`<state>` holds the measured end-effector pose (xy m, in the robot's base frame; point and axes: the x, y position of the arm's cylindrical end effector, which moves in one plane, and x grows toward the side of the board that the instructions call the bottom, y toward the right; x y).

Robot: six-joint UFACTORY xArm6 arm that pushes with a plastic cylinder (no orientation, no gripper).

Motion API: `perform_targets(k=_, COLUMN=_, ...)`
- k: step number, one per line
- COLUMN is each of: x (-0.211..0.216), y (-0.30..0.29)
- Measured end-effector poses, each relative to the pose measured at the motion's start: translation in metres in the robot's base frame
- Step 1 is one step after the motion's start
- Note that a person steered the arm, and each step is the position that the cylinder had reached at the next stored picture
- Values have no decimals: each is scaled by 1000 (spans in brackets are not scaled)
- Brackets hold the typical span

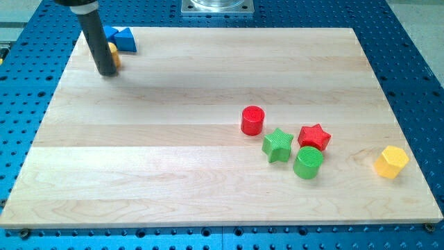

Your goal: Push the yellow hexagon close to the yellow heart

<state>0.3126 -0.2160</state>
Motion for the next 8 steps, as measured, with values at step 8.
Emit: perform_targets(k=8, x=250, y=507)
